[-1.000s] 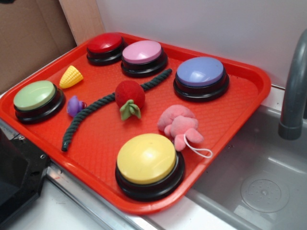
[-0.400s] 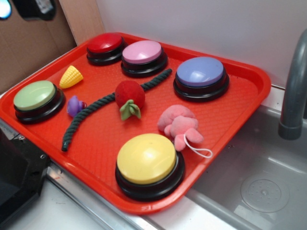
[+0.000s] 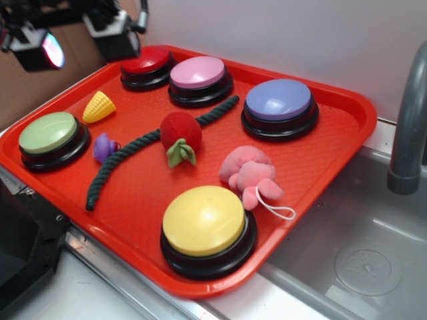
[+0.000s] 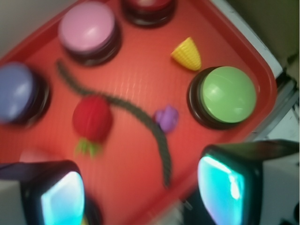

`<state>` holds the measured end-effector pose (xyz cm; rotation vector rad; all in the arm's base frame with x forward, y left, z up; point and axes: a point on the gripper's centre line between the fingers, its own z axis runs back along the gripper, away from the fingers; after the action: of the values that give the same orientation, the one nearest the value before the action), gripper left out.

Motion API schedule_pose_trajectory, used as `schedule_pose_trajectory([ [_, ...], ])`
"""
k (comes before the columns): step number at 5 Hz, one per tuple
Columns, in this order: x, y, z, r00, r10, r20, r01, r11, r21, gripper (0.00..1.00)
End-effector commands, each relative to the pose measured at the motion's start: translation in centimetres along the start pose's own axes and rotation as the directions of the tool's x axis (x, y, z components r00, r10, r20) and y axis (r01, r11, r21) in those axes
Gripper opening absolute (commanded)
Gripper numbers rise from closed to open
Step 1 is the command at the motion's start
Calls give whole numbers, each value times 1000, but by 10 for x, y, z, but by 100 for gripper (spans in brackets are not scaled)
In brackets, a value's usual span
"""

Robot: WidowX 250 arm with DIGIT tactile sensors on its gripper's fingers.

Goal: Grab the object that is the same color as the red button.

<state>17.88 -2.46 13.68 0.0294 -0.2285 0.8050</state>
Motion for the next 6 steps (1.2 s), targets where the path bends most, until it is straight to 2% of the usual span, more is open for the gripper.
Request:
schedule_pose_trajectory([
  [1,15,-28,-58,990,122,67,-119,991,-54,100],
  [2,12,-37,-85,996,85,28,-85,996,-18,100],
  [4,3,-47,-114,1000,31,0,-31,1000,3,100],
  [5,5,-44,-114,999,49,0,-48,998,-29,27],
  [6,7,-41,-106,999,36,-9,-37,998,-54,0],
])
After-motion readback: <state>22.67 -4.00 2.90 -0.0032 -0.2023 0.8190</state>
